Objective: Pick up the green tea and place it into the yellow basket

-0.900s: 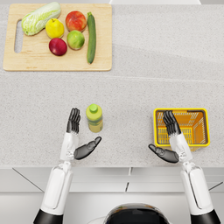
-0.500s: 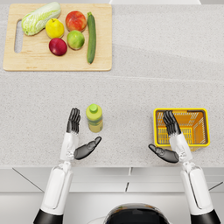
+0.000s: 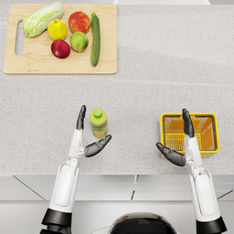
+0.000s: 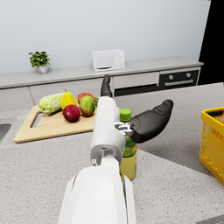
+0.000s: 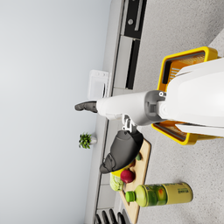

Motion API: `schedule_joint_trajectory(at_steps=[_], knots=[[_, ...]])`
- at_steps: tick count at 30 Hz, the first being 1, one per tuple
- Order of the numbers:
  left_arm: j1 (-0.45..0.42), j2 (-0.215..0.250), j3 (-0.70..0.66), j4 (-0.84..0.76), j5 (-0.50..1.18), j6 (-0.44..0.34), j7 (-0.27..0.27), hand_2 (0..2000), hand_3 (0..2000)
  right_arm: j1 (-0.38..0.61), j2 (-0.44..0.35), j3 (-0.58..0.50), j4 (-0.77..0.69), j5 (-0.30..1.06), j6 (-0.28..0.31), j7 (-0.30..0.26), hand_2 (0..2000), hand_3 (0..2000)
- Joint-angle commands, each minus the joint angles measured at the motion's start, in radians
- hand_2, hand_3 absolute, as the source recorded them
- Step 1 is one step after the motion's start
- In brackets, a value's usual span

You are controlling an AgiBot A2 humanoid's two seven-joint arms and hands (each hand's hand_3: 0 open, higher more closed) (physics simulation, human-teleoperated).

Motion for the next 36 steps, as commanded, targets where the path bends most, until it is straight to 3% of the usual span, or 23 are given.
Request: schedule_joint_trajectory(at_steps=[1,12,20,21,22,24,26,29,32,36], knots=[[0.084,0.038,0.026,0.221,0.016,-0.001,-0.001,0,0,0.008,-0.006,-0.017,0.062,0.016,-0.001,0.001,0,0],[0.357,0.162,0.054,0.862,0.057,-0.002,-0.002,0,0,0.009,-0.035,0.051,0.065,0.057,-0.002,0.002,0,0],[0.443,0.214,0.086,0.975,0.058,-0.002,-0.002,0,0,0.026,-0.064,0.072,0.0,0.058,-0.002,0.002,0,0],[0.435,0.212,0.065,0.952,0.058,-0.002,-0.002,1361,327,0.026,-0.066,0.068,-0.006,0.058,-0.002,0.002,0,0],[0.431,0.212,0.045,0.944,0.058,-0.021,-0.001,2000,653,0.025,-0.068,0.059,-0.012,0.058,-0.002,0.002,0,0],[0.43,0.214,0.033,0.944,0.059,-0.062,0.001,2000,1307,0.026,-0.073,0.055,-0.011,0.058,-0.002,0.002,0,0],[0.408,0.211,0.011,0.893,0.059,-0.049,-0.002,2000,1960,0.033,-0.081,0.063,-0.022,0.058,-0.002,0.002,0,0],[0.37,0.207,0.003,0.788,0.058,-0.059,-0.006,2000,2000,0.064,-0.106,0.108,-0.042,0.058,-0.002,0.002,0,0],[0.313,0.195,0.032,0.456,0.059,-0.081,0.001,2000,2000,0.114,-0.147,0.185,-0.137,0.058,-0.002,0.002,0,0],[0.298,0.2,0.083,0.174,0.059,-0.095,0.004,2000,2000,0.155,-0.187,0.256,-0.19,0.058,-0.002,0.002,0,0]])
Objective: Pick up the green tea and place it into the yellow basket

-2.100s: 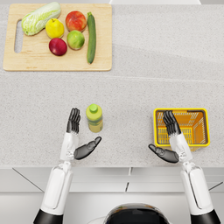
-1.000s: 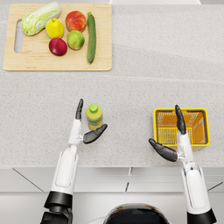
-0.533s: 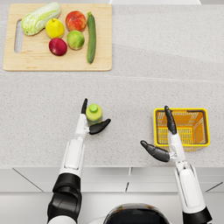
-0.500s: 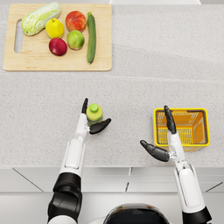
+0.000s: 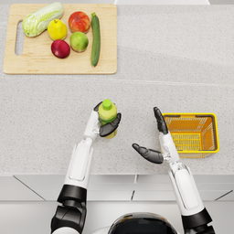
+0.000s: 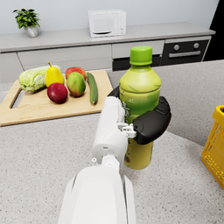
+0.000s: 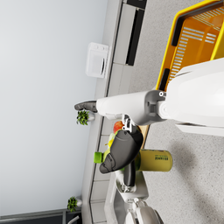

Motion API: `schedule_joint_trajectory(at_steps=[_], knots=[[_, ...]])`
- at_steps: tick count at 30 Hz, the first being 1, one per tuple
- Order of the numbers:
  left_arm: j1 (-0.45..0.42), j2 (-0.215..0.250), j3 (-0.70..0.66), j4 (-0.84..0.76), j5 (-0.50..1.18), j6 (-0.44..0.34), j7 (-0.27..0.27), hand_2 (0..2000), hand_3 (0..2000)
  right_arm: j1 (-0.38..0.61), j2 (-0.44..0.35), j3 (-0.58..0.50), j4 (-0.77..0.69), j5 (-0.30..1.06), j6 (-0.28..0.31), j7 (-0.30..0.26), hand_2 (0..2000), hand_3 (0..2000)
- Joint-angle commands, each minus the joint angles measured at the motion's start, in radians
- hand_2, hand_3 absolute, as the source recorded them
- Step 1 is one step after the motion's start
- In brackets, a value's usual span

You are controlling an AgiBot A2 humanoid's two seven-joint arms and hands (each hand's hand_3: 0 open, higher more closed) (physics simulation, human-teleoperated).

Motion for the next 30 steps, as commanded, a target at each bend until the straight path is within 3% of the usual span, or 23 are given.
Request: schedule_joint_trajectory(at_steps=[1,6,12,15,16,17,18,20,21,22,24,26,29,30], knots=[[0.012,0.009,0.051,-0.295,0.0,0.0,-0.001,2000,2000,0.058,-0.042,0.07,-0.068,0.0,0.0,0.0,0,0],[-0.016,0.01,0.177,-0.423,-0.001,0.012,-0.005,2000,2000,0.119,-0.095,0.091,-0.131,0.144,0.0,0.0,0,0],[-0.076,-0.026,0.251,-0.533,0.001,0.013,-0.002,2000,2000,0.166,-0.124,0.054,-0.153,0.195,-0.005,0.001,0,0],[-0.089,-0.052,0.265,-0.537,0.003,0.05,-0.001,2000,2000,0.167,-0.12,0.062,-0.141,0.2,0.109,0.004,0,0],[-0.089,-0.056,0.265,-0.538,0.003,0.062,-0.002,2000,2000,0.164,-0.117,0.061,-0.141,0.2,0.127,0.006,1361,327],[-0.084,-0.058,0.267,-0.542,0.003,0.055,-0.003,2000,2000,0.174,-0.115,0.067,-0.153,0.201,0.225,0.01,2000,653],[-0.081,-0.063,0.268,-0.545,0.003,0.048,-0.003,2000,2000,0.176,-0.11,0.073,-0.153,0.202,0.285,0.01,2000,980],[-0.082,-0.073,0.278,-0.555,0.002,0.044,-0.002,2000,2000,0.181,-0.099,0.083,-0.145,0.204,0.319,0.006,2000,1633],[-0.087,-0.083,0.284,-0.564,0.002,0.036,-0.002,639,1673,0.186,-0.093,0.086,-0.149,0.204,0.352,0.004,2000,1960],[-0.093,-0.093,0.278,-0.588,0.003,0.064,-0.002,0,1347,0.189,-0.094,0.077,-0.156,0.203,0.309,0.003,2000,2000],[-0.107,-0.114,0.236,-0.62,0.003,0.083,-0.003,0,693,0.19,-0.088,0.017,-0.155,0.201,0.325,0.006,2000,2000],[-0.141,-0.136,0.174,-0.626,0.001,0.092,-0.004,0,40,0.187,-0.092,-0.092,-0.137,0.201,0.254,0.007,2000,2000],[-0.204,-0.163,-0.025,-0.628,0.0,0.093,-0.005,0,0,0.189,-0.091,-0.254,-0.077,0.203,0.166,0.005,2000,2000],[-0.22,-0.163,-0.089,-0.624,0.0,0.093,-0.005,0,0,0.191,-0.09,-0.295,-0.067,0.203,0.174,0.005,2000,2000]])
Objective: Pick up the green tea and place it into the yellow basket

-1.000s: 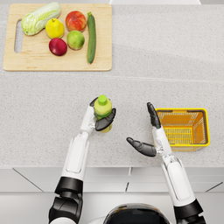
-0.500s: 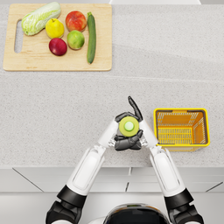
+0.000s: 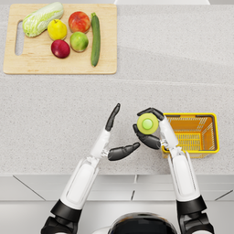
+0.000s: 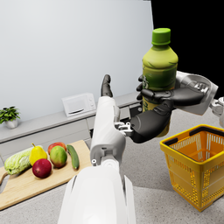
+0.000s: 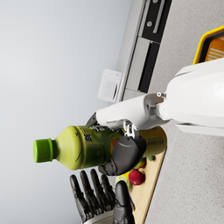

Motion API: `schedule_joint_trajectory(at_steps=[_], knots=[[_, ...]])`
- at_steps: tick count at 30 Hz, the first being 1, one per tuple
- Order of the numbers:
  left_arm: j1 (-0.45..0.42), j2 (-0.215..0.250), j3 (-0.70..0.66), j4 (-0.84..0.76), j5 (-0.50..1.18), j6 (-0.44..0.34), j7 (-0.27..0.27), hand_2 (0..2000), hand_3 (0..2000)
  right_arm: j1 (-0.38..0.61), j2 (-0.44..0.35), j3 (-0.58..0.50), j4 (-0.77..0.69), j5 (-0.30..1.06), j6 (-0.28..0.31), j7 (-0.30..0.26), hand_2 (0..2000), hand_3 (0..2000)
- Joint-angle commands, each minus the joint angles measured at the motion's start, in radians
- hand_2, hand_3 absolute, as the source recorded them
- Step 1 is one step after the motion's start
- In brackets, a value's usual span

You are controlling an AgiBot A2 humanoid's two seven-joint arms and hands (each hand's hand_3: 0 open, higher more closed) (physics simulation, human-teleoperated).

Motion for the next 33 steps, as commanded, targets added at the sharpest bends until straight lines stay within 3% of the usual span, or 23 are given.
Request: schedule_joint_trajectory(at_steps=[1,8,12,15,16,17,18,21,24,27,30,33], knots=[[-0.056,-0.018,-0.24,-0.01,0.0,0.0,0.0,0,0,0.024,-0.001,-0.208,0.061,0.0,0.017,-0.001,2000,2000],[-0.085,-0.011,-0.347,0.023,-0.001,0.0,0.0,0,0,-0.05,-0.003,-0.38,0.017,-0.001,-0.021,-0.019,2000,2000],[-0.079,-0.003,-0.339,0.015,-0.001,0.0,-0.001,0,0,-0.083,-0.005,-0.368,-0.074,-0.001,-0.043,-0.253,2000,2000],[-0.076,0.002,-0.348,0.012,-0.001,0.0,-0.001,0,0,-0.107,-0.006,-0.36,-0.117,-0.001,-0.059,-0.319,2000,2000],[-0.076,0.004,-0.349,0.012,-0.001,0.0,-0.001,0,0,-0.109,-0.006,-0.353,-0.106,0.0,-0.059,-0.33,639,1673],[-0.073,0.006,-0.344,0.009,-0.001,0.0,-0.001,0,0,-0.109,-0.006,-0.35,-0.081,-0.001,-0.086,-0.339,0,1347],[-0.074,0.007,-0.331,0.001,-0.001,0.0,-0.001,0,0,-0.102,-0.005,-0.345,-0.08,-0.001,-0.111,-0.343,0,1020],[-0.035,0.022,-0.303,-0.015,-0.001,0.0,-0.001,0,0,-0.078,0.0,-0.314,-0.003,-0.001,-0.151,-0.153,0,40],[0.063,0.037,-0.343,0.003,-0.001,0.0,-0.001,0,0,-0.04,0.007,-0.298,0.122,-0.001,-0.165,-0.06,0,0],[0.144,0.04,-0.404,0.073,-0.001,0.0,-0.001,0,0,0.0,0.023,-0.347,0.119,-0.001,-0.171,-0.025,0,0],[0.163,0.037,-0.473,0.105,-0.001,0.0,-0.001,0,0,0.007,0.023,-0.391,0.089,-0.001,-0.173,-0.013,0,0],[0.13,0.04,-0.45,0.098,-0.002,0.0,-0.001,0,0,-0.012,0.02,-0.369,0.04,-0.001,-0.173,-0.008,0,0]])
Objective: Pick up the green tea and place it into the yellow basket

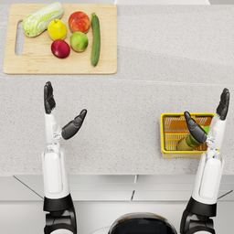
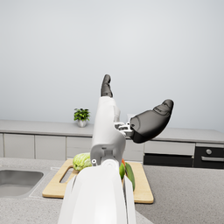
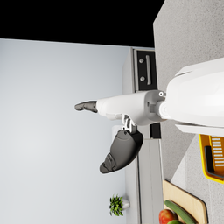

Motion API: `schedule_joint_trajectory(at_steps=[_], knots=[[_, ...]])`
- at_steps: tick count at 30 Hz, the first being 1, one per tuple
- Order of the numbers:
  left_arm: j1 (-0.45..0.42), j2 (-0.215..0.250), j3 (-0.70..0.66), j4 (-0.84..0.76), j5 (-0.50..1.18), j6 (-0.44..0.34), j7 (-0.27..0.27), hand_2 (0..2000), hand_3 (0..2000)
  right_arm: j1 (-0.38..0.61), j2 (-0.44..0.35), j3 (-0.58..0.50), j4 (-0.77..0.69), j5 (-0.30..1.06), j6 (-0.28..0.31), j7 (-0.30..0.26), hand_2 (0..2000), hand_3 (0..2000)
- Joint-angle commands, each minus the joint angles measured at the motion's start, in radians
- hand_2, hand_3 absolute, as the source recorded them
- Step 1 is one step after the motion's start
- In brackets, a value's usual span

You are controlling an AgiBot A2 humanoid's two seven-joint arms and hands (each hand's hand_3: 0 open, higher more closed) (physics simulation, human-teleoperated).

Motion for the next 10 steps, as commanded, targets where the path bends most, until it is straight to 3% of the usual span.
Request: schedule_joint_trajectory(at_steps=[1,10], knots=[[0.002,0.0,-0.009,0.007,0.0,0.0,0.0,0,0,-0.002,0.0,0.001,-0.012,0.0,0.0,0.001,0,0],[0.007,0.002,-0.032,0.022,0.0,0.0,0.0,0,0,-0.009,-0.001,0.005,-0.04,0.0,0.0,0.003,0,0]])
